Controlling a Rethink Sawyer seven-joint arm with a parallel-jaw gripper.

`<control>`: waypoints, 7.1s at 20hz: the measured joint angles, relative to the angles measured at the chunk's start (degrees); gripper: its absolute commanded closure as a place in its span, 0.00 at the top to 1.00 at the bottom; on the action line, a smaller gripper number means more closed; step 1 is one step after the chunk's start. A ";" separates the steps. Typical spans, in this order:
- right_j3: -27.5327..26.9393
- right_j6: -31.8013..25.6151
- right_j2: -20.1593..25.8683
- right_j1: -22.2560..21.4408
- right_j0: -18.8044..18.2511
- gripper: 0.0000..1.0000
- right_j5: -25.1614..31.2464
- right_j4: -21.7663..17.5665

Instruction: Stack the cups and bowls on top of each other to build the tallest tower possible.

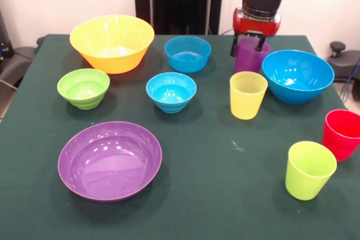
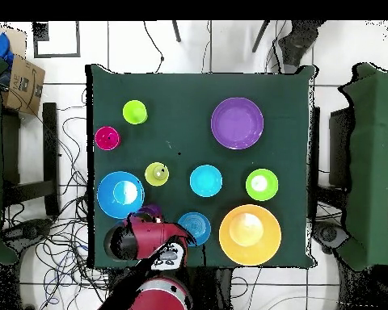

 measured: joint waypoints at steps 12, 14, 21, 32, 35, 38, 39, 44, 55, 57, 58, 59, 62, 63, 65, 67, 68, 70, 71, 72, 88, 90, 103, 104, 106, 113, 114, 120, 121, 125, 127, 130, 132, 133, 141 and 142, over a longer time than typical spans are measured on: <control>-0.01 1.74 -0.23 -0.61 0.33 0.00 0.00 0.00; 0.03 1.74 -0.50 -0.54 0.36 0.00 -0.05 -0.02; 0.01 1.74 -0.62 0.44 -0.13 0.00 -1.89 -0.02; 0.55 1.74 0.61 0.48 -2.76 0.00 -5.03 -1.55; 1.36 1.74 1.44 -0.23 -4.00 0.00 -5.04 -1.62; 2.13 1.74 2.08 -1.15 -5.16 0.00 -4.79 -1.62; 2.36 1.74 2.33 -1.44 -5.58 0.00 -4.61 -1.64; 2.93 1.74 4.16 -2.37 -7.79 0.00 -4.18 -1.62; 2.98 1.74 6.88 -2.32 -8.75 0.00 -4.17 -1.64; 3.02 1.74 7.54 -2.35 -8.94 0.00 -4.01 -1.62; 3.13 1.74 7.83 -2.46 -9.08 0.00 -3.74 -1.62; 3.24 1.74 8.11 -2.57 -9.23 0.00 -3.47 -1.62; 3.62 1.74 8.54 -3.06 -9.51 0.00 -2.44 -1.64; 3.88 1.74 8.76 -3.50 -9.68 0.00 -1.59 -1.64; 4.28 1.74 9.07 -4.24 -10.06 0.00 0.17 -1.64; 4.50 1.74 9.28 -4.89 -10.35 0.00 1.52 -1.64; 4.57 1.74 9.38 -5.23 -10.48 0.00 2.21 -1.64; 4.66 1.74 9.58 -5.85 -10.67 0.00 3.44 -1.65; 4.73 1.74 9.71 -6.28 -10.74 0.00 4.06 -1.64; 4.79 1.74 9.90 -6.91 -10.80 0.00 5.05 -1.65; 4.88 1.74 10.56 -10.37 -10.94 0.00 10.67 -1.67; 4.81 1.74 10.58 -10.16 -11.22 0.00 11.01 -1.67; 3.01 1.74 10.68 -10.01 -14.12 0.00 14.05 -1.68; 2.88 1.74 10.69 -10.01 -14.21 0.00 14.21 -1.67; 2.26 1.74 10.72 -10.02 -14.51 0.00 15.01 -1.68; 1.34 1.74 10.81 -10.19 -14.84 0.00 15.67 -1.70; 1.19 1.74 10.81 -10.19 -14.86 0.00 15.67 -1.70; -0.01 1.74 10.83 -9.90 -14.90 0.00 15.67 -1.70; -0.32 1.74 10.84 -9.73 -14.90 0.00 15.67 -1.74; -1.44 1.74 10.83 -8.89 -14.90 0.00 15.67 -2.15; -2.31 1.74 10.83 -7.81 -14.90 0.00 15.67 -2.47; -2.95 1.74 10.83 -6.62 -14.90 0.00 15.67 -2.80; -3.37 1.74 10.80 -5.72 -14.90 0.00 15.67 -3.15; -3.54 1.74 10.80 -5.31 -14.91 0.00 15.67 -3.39; -3.82 1.74 10.81 -3.90 -15.84 0.00 15.67 -5.04; -3.82 1.74 10.81 -3.99 -15.99 0.00 15.67 -5.12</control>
